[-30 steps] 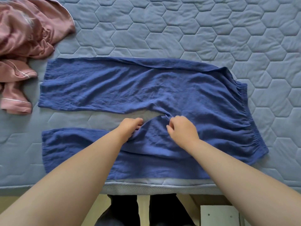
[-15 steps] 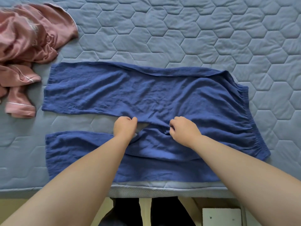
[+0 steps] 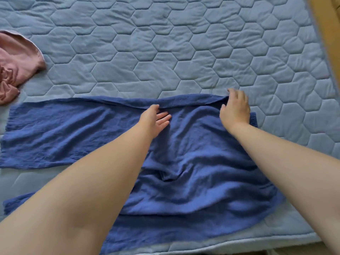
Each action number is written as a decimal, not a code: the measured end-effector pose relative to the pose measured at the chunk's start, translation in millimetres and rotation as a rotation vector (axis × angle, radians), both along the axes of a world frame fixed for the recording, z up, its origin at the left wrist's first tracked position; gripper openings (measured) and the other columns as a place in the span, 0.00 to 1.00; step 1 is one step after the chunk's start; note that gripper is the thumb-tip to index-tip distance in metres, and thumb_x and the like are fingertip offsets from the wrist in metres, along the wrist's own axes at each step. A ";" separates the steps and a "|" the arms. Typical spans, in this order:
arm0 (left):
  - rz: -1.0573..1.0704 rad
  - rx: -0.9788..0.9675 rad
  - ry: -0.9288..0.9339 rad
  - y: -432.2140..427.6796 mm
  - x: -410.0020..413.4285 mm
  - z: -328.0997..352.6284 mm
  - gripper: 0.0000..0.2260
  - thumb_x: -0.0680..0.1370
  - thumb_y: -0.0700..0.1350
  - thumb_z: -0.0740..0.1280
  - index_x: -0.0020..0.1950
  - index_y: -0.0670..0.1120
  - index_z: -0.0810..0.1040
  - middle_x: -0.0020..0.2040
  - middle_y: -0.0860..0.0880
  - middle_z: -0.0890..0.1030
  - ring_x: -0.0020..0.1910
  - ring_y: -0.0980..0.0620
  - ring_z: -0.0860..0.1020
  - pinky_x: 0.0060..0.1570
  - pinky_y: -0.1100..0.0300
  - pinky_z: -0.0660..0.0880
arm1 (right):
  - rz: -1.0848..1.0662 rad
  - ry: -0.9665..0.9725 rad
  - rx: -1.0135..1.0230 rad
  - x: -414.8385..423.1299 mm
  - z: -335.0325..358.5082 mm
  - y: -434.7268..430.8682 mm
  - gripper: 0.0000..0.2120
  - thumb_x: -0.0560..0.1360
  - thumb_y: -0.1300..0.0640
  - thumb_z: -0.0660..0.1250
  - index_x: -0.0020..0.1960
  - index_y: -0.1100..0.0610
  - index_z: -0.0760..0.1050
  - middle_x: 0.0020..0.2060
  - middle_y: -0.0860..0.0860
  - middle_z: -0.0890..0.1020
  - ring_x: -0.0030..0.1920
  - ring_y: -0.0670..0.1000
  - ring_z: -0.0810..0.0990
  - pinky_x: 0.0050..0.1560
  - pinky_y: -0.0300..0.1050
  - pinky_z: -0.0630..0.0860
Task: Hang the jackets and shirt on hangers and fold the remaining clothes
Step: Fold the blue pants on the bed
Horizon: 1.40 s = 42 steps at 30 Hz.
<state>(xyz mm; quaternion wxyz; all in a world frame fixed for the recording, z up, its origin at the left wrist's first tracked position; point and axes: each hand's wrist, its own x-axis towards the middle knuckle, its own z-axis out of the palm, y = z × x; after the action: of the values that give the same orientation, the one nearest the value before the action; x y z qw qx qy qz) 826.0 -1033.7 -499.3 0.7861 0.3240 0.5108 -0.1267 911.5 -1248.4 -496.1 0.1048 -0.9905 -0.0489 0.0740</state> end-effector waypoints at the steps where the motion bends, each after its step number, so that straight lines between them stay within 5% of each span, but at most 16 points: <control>1: 0.036 -0.017 -0.001 0.9 7.9 -1.9 0.18 0.82 0.44 0.58 0.71 0.40 0.65 0.66 0.40 0.74 0.62 0.42 0.76 0.54 0.53 0.72 | -0.011 0.046 -0.039 9.7 -4.0 -0.9 0.23 0.77 0.62 0.62 0.71 0.59 0.63 0.68 0.59 0.66 0.67 0.60 0.65 0.65 0.53 0.64; 5: 0.066 0.009 -0.074 9.0 41.2 -4.0 0.17 0.82 0.43 0.55 0.70 0.42 0.67 0.68 0.43 0.73 0.65 0.44 0.74 0.61 0.53 0.69 | 0.053 0.196 -0.120 42.6 -16.0 2.2 0.10 0.76 0.62 0.60 0.55 0.59 0.76 0.59 0.61 0.75 0.60 0.62 0.72 0.58 0.52 0.69; 7: 0.004 0.067 -0.175 11.9 60.1 -2.2 0.19 0.82 0.44 0.54 0.74 0.47 0.62 0.73 0.47 0.67 0.70 0.48 0.68 0.68 0.53 0.61 | 0.021 0.211 -0.042 63.3 -13.8 4.5 0.07 0.76 0.59 0.60 0.41 0.58 0.74 0.52 0.62 0.79 0.54 0.63 0.75 0.50 0.49 0.69; 9: -0.118 0.152 -0.250 8.9 72.3 -2.3 0.24 0.82 0.42 0.55 0.77 0.51 0.56 0.75 0.49 0.63 0.71 0.52 0.65 0.67 0.56 0.58 | -0.039 0.179 0.018 82.2 -10.8 5.1 0.09 0.77 0.56 0.62 0.39 0.57 0.73 0.50 0.62 0.80 0.53 0.63 0.76 0.47 0.49 0.68; 13: -0.681 0.688 -0.336 -2.5 71.1 -18.8 0.35 0.75 0.41 0.66 0.78 0.48 0.53 0.77 0.48 0.58 0.75 0.51 0.59 0.68 0.62 0.58 | -0.012 -0.009 -0.083 96.3 -13.7 -1.7 0.12 0.79 0.53 0.62 0.51 0.62 0.77 0.53 0.61 0.79 0.57 0.62 0.73 0.56 0.53 0.68; 16: -1.293 1.222 -0.383 -15.7 54.1 -32.2 0.35 0.77 0.44 0.63 0.79 0.52 0.47 0.79 0.48 0.45 0.78 0.49 0.44 0.74 0.51 0.48 | -0.094 0.139 0.073 88.0 -19.5 -17.3 0.18 0.80 0.46 0.58 0.40 0.59 0.72 0.46 0.59 0.79 0.51 0.61 0.75 0.49 0.51 0.70; 19: -1.571 1.506 -0.541 -39.6 43.5 -35.7 0.30 0.81 0.48 0.57 0.78 0.55 0.46 0.79 0.50 0.42 0.77 0.47 0.40 0.73 0.44 0.44 | -0.168 0.280 0.187 79.5 -17.4 -37.6 0.25 0.80 0.44 0.55 0.32 0.59 0.67 0.34 0.57 0.74 0.41 0.59 0.73 0.41 0.49 0.66; 25: -1.600 1.472 -0.390 -80.4 55.2 -45.9 0.26 0.82 0.55 0.50 0.78 0.59 0.42 0.79 0.52 0.41 0.77 0.46 0.38 0.71 0.37 0.43 | -0.071 0.565 0.182 78.9 -7.9 -76.5 0.07 0.74 0.57 0.66 0.43 0.61 0.80 0.39 0.55 0.80 0.41 0.51 0.75 0.40 0.42 0.68; 29: -1.602 1.486 -0.394 -100.0 69.1 -43.1 0.26 0.82 0.56 0.49 0.77 0.60 0.42 0.79 0.53 0.41 0.77 0.46 0.38 0.69 0.32 0.44 | -0.027 0.734 0.106 88.4 4.0 -90.9 0.01 0.74 0.60 0.69 0.44 0.57 0.80 0.36 0.52 0.77 0.33 0.47 0.72 0.32 0.36 0.67; 33: -1.544 1.419 -0.362 -106.2 88.7 -42.1 0.27 0.82 0.56 0.52 0.77 0.61 0.42 0.79 0.54 0.40 0.77 0.48 0.39 0.68 0.30 0.47 | -0.201 0.449 0.138 100.1 -5.2 -104.6 0.08 0.75 0.58 0.68 0.51 0.61 0.81 0.48 0.58 0.82 0.47 0.56 0.79 0.42 0.38 0.66; 37: -1.618 1.321 -0.262 -106.4 107.3 -41.6 0.28 0.81 0.55 0.55 0.77 0.61 0.43 0.78 0.53 0.38 0.77 0.48 0.39 0.68 0.30 0.48 | -0.244 0.217 0.047 89.7 -16.6 -98.4 0.10 0.76 0.55 0.66 0.55 0.60 0.77 0.56 0.59 0.79 0.58 0.59 0.75 0.52 0.45 0.69; 40: -1.644 1.347 -0.263 -110.7 106.4 -39.2 0.28 0.81 0.56 0.54 0.77 0.60 0.43 0.78 0.51 0.37 0.77 0.47 0.38 0.69 0.32 0.44 | -0.025 -0.125 0.006 57.5 -20.6 -80.4 0.15 0.75 0.57 0.61 0.60 0.62 0.73 0.58 0.61 0.75 0.60 0.63 0.72 0.60 0.54 0.67; 42: -1.655 1.425 -0.299 -111.1 94.6 -39.2 0.28 0.81 0.56 0.53 0.78 0.58 0.43 0.78 0.50 0.38 0.77 0.47 0.37 0.70 0.35 0.42 | 0.259 -0.121 -0.081 34.9 -27.4 -78.1 0.22 0.75 0.54 0.56 0.64 0.62 0.72 0.63 0.62 0.74 0.63 0.62 0.72 0.64 0.58 0.66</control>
<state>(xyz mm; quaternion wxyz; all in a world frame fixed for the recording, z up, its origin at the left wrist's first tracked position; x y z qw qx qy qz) 920.6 -1144.8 -538.5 0.1452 0.9572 -0.0082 -0.2502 946.5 -1326.5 -523.4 0.0510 -0.9820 -0.1793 0.0292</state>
